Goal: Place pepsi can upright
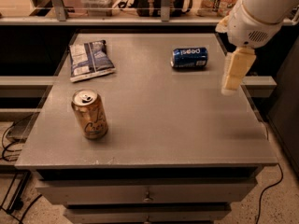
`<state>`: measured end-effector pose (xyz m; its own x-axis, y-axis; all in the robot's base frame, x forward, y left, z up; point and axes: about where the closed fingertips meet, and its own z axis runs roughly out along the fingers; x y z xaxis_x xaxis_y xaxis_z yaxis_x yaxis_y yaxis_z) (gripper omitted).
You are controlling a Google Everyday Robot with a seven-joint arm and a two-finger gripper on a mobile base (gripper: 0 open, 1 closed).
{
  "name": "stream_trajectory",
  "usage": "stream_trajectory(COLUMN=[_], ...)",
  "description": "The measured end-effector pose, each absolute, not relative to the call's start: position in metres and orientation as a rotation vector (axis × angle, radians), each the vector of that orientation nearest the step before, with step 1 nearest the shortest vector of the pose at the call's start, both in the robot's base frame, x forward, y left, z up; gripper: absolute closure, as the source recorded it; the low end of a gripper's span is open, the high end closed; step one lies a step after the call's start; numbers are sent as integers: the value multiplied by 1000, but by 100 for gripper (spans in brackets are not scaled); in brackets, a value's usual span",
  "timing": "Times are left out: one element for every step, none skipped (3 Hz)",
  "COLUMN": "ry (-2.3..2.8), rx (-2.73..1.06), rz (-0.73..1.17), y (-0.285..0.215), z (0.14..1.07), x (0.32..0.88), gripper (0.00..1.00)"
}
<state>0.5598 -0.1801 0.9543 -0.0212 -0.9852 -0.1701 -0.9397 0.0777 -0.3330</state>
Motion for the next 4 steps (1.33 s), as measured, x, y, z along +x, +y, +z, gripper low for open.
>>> stream_trajectory(ry=[1993,1994,1972,1947], rx=[-1922,-1923,-1967,-2022], rz=[-151,-151,-203,-312], y=[-171,-171,-162,-152], z=[949,948,940,926], x=[615,615,631,657], gripper=[0,0,0,0])
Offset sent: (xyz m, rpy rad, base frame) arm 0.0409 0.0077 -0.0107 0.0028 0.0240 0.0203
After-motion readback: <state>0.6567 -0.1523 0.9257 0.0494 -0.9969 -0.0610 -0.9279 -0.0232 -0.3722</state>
